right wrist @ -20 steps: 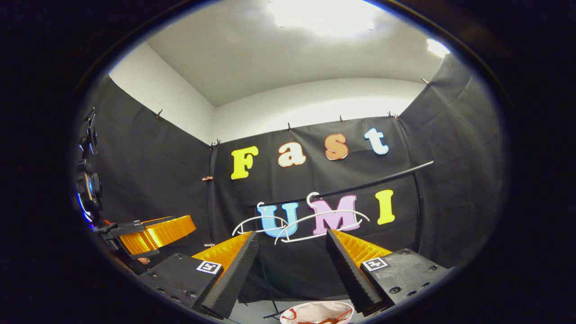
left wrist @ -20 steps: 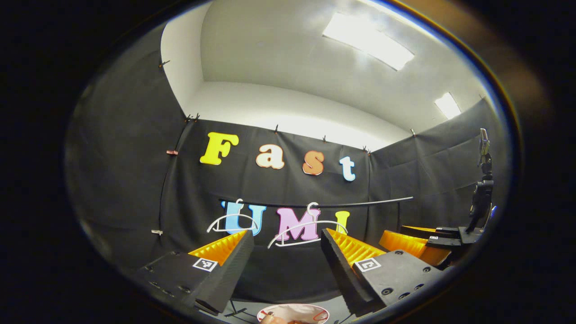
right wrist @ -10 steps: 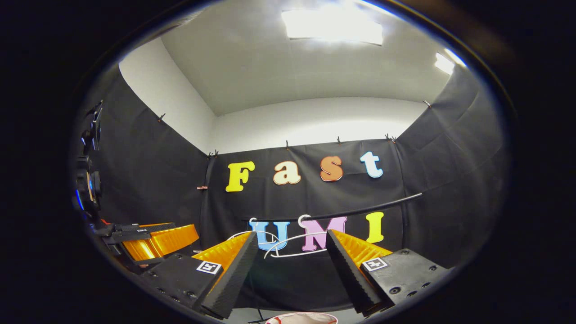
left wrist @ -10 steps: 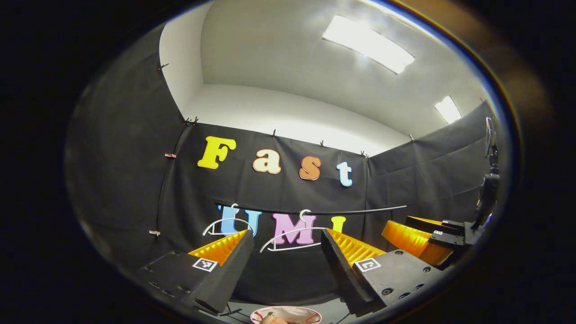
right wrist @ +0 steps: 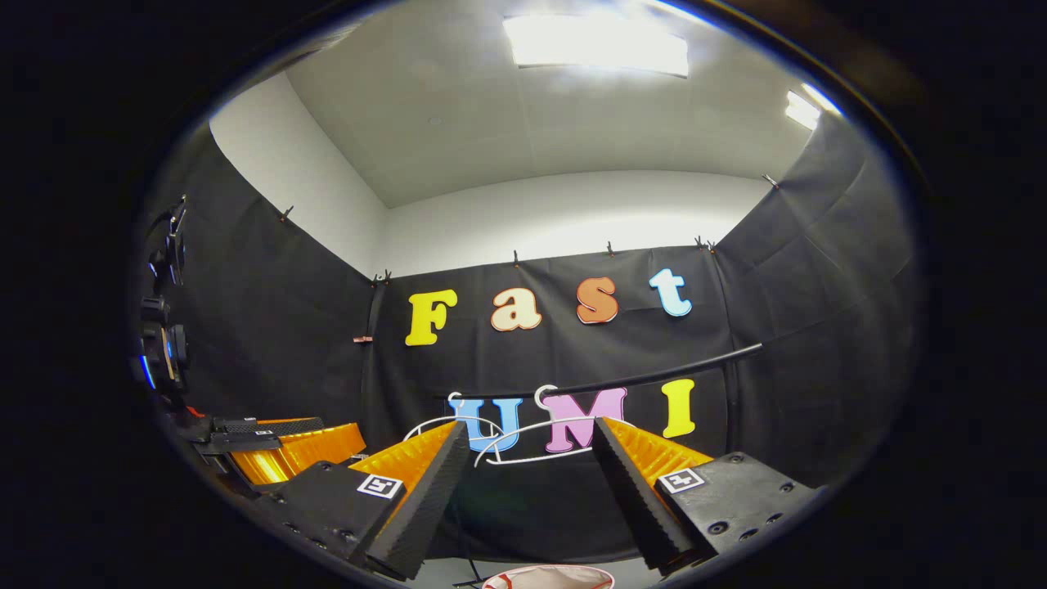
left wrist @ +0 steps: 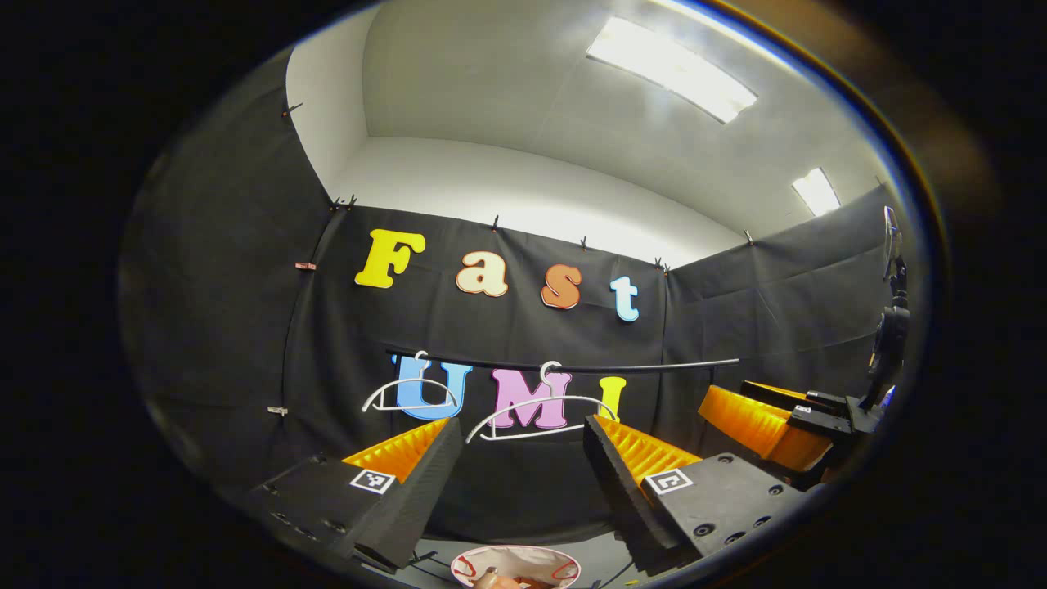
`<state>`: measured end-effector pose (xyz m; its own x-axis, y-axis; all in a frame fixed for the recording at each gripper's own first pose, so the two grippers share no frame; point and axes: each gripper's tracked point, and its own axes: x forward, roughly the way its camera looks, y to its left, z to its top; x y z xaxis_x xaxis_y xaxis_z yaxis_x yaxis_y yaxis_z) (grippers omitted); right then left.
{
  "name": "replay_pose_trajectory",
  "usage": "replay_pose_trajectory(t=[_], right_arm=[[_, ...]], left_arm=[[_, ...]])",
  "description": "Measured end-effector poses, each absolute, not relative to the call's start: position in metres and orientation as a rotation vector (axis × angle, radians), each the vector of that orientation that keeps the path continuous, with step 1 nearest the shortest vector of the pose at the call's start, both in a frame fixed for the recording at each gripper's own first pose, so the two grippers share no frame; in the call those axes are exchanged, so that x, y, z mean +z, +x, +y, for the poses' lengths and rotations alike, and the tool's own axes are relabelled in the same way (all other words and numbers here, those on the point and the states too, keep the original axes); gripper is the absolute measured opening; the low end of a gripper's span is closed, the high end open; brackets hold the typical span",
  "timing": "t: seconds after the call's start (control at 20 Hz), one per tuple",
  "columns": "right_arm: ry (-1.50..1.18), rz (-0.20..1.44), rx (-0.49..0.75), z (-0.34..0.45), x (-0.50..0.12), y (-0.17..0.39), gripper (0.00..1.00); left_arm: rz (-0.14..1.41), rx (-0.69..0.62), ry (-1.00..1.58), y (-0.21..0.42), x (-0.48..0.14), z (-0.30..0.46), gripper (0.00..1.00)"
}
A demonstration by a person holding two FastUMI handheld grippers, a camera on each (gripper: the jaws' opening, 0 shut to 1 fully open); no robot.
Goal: Grasp the clothes on the hanger with both hands and then place them into the laundry hamper below.
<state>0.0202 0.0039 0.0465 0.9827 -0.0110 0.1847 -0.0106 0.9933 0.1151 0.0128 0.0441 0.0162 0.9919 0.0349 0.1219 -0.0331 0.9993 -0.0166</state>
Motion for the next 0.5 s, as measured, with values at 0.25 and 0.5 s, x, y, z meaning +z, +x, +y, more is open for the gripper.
replay_pose_trajectory(t=[0.25,0.5], right_arm=[[0.117,-0.182,-0.005,-0.0009,0.0454,0.0233,0.97],[0.118,-0.169,-0.002,0.0002,0.0432,0.0222,0.92]], left_arm=[[-0.118,0.034,-0.017,0.0144,0.0155,0.0426,0.95],[-0.111,0.039,-0.027,0.0159,0.0131,0.0444,0.95]])
